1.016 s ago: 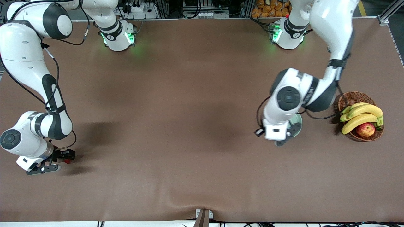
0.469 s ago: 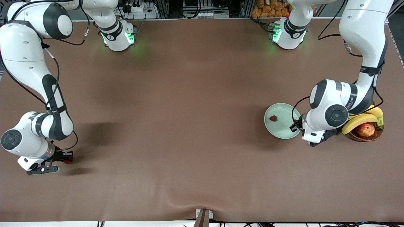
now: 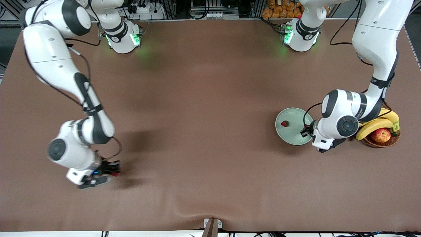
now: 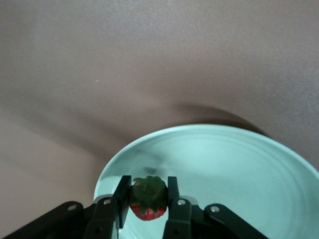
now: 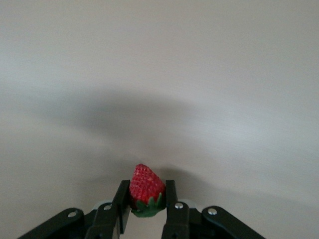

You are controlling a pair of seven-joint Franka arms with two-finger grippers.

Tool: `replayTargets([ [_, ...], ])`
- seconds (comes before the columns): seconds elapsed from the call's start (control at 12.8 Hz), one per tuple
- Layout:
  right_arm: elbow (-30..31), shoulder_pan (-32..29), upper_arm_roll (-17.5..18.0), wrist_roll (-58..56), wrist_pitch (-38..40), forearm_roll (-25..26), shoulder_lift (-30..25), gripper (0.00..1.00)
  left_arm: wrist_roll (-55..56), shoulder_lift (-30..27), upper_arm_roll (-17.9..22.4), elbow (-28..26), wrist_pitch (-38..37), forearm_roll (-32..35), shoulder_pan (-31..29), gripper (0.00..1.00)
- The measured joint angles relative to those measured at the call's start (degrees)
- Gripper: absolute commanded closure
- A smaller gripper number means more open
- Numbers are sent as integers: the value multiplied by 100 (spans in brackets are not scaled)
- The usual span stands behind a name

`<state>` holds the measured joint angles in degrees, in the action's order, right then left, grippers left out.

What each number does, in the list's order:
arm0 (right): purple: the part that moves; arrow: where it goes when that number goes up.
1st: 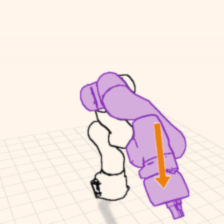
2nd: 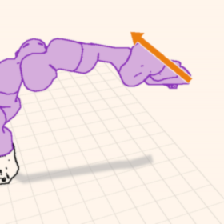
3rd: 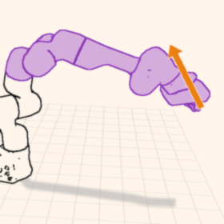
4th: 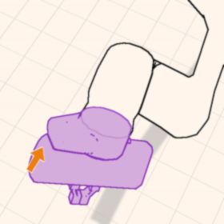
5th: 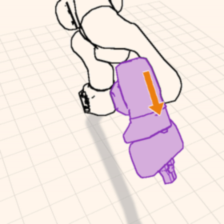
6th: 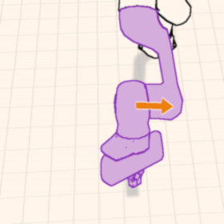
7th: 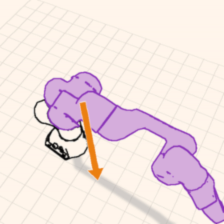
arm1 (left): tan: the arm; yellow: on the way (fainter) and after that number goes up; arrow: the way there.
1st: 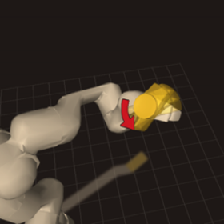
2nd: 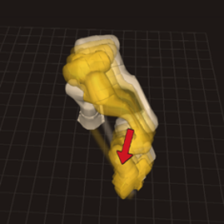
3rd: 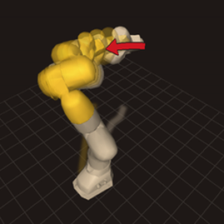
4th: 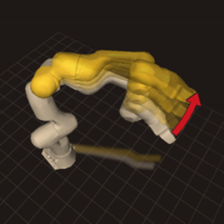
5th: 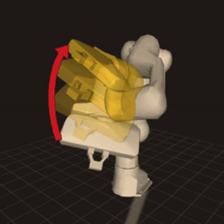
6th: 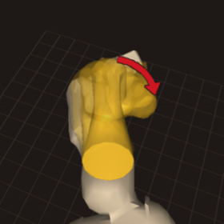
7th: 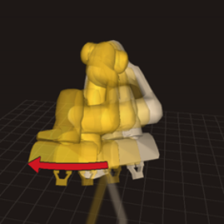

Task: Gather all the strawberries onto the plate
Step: 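Carry the last strawberry to the table middle with the right gripper and release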

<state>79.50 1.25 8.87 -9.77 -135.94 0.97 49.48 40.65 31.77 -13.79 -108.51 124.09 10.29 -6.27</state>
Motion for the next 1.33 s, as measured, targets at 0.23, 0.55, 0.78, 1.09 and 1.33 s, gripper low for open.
replayTargets([
  [0.23,-54,1139,83,1287,-8,9,-13,92,15,-166,-99,84,-68,-9,-4,0],
  [0.55,-123,2400,42,3110,-10,15,-8,88,40,-1054,-387,470,-1352,-328,3,0],
  [0.78,-120,2957,21,4124,-118,15,41,85,111,-1428,-803,761,-2054,-483,11,0],
  [1.09,-98,3317,4,4760,-480,15,172,0,961,-1370,-1445,899,-2082,-779,186,0],
  [1.33,-157,3302,-77,4778,-493,15,154,0,1870,-974,-1503,1126,-1768,-784,865,0],
])
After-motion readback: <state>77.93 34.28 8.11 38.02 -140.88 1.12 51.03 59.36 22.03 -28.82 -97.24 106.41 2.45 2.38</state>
